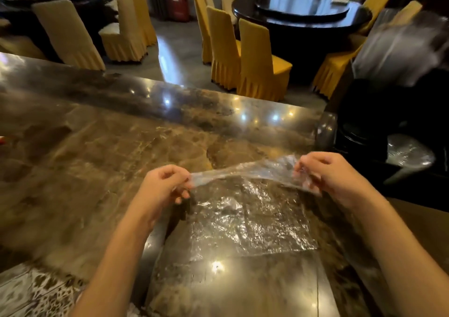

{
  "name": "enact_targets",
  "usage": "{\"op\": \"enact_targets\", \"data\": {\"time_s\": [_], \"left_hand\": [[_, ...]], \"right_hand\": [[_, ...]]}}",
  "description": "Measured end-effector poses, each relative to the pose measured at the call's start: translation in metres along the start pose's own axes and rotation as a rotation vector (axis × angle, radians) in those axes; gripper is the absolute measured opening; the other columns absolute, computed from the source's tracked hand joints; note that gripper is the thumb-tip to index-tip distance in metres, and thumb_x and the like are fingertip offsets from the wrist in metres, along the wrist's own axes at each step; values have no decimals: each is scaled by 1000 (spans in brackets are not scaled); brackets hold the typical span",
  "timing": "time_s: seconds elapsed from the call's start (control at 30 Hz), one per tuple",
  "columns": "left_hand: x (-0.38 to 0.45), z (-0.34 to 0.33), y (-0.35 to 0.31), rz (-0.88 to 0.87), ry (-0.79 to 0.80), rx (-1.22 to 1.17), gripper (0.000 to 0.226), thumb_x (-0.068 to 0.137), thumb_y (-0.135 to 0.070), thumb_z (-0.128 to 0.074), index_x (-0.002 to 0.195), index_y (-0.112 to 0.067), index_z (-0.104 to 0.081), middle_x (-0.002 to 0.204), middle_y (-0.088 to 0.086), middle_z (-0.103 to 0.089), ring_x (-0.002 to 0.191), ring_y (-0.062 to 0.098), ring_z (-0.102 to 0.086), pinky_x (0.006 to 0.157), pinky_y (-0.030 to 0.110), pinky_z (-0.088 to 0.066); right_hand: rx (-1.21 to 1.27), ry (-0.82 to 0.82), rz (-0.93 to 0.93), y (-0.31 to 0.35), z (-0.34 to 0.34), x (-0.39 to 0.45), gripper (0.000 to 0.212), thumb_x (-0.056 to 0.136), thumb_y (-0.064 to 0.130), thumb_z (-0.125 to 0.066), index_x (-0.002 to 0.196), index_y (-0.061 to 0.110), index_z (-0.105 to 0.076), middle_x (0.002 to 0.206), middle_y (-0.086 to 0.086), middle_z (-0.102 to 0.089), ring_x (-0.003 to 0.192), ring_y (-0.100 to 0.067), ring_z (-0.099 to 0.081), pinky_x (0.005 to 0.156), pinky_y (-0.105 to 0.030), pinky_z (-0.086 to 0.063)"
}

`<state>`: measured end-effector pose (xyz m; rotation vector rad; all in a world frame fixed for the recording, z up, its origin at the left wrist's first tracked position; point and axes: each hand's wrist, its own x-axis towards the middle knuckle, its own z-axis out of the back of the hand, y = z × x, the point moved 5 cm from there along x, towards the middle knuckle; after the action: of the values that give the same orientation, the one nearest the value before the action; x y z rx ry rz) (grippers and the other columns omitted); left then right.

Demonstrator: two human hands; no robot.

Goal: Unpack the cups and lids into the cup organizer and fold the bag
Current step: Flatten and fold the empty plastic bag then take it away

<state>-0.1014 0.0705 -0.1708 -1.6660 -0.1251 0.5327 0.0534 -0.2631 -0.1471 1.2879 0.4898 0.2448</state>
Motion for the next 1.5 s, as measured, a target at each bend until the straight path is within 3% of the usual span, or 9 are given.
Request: {"op": "enact_targets", "data": {"time_s": [0.13, 0.27, 0.43, 0.57, 0.73, 0.87, 1.03, 1.23, 1.5], "left_hand": [[-17, 2, 18, 19, -37, 150, 23, 78, -3, -71, 97, -15, -67, 67, 9, -70, 48, 16, -59, 41, 22, -42], [-29, 0, 36, 7, -35, 361, 41, 78, -3, -71, 112, -23, -58, 64, 6, -71, 54, 16, -66, 43, 20, -45], [-34, 3, 49, -38, -49, 549, 49, 82, -4, -73, 118, -32, -54, 60, -2, -67, 58, 12, -60, 57, 31, -49], [-35, 0, 48, -86, -63, 663, 48, 82, -4, -72, 117, -32, -54, 57, -8, -68, 49, -2, -56, 56, 25, -43], [-35, -1, 49, -86, -120, 722, 39, 83, -6, -68, 111, -30, -59, 69, -3, -72, 57, -2, -60, 60, 20, -48], [-34, -1, 49, -59, -140, 653, 32, 87, -17, -72, 113, -28, -60, 71, 1, -73, 56, 2, -64, 53, 16, -44], [-38, -7, 45, -73, -163, 697, 37, 85, -25, -77, 116, -28, -56, 69, 2, -70, 56, -5, -63, 47, 7, -41], [-44, -8, 39, -51, -193, 730, 45, 86, -20, -76, 125, -22, -55, 71, 0, -69, 52, 1, -63, 44, 12, -42], [-45, -9, 37, -60, -187, 784, 50, 86, -6, -69, 131, -17, -52, 72, -1, -71, 70, 9, -67, 60, 21, -45]], "right_hand": [[-193, -8, 5, -14, -1, -22, 10, 93, 10, -68, 92, 18, -74, 75, -8, -74, 58, -18, -67, 48, -25, -49], [-212, -73, -11, -31, -6, -33, 37, 90, 3, -69, 120, 24, -63, 57, 6, -65, 52, -7, -62, 49, -22, -47], [-303, -112, -40, -49, -10, -40, 50, 89, 10, -72, 133, 26, -54, 68, -4, -74, 56, -12, -66, 49, -24, -47], [-360, -148, -92, -59, -11, -41, 38, 88, 11, -73, 121, 25, -59, 69, -10, -74, 55, -19, -63, 49, -33, -46], [-467, -151, -142, -64, -10, -39, 21, 85, 12, -75, 100, 20, -61, 61, 1, -74, 43, -6, -61, 37, -20, -40], [-379, -135, -170, -63, -10, -40, 9, 86, 11, -72, 91, 10, -64, 61, -4, -74, 43, -8, -58, 36, -23, -38], [-390, -103, -233, -65, -15, -42, 14, 87, 14, -72, 86, 6, -61, 62, -9, -75, 39, -13, -55, 34, -21, -32], [-408, -92, -237, -68, -21, -48, 20, 88, 15, -73, 85, 2, -58, 61, -14, -74, 44, -21, -66, 34, -24, -39], [-402, -47, -282, -74, -31, -55, 22, 88, 10, -72, 82, 7, -51, 58, -13, -73, 43, -21, -66, 35, -24, -43]]}}
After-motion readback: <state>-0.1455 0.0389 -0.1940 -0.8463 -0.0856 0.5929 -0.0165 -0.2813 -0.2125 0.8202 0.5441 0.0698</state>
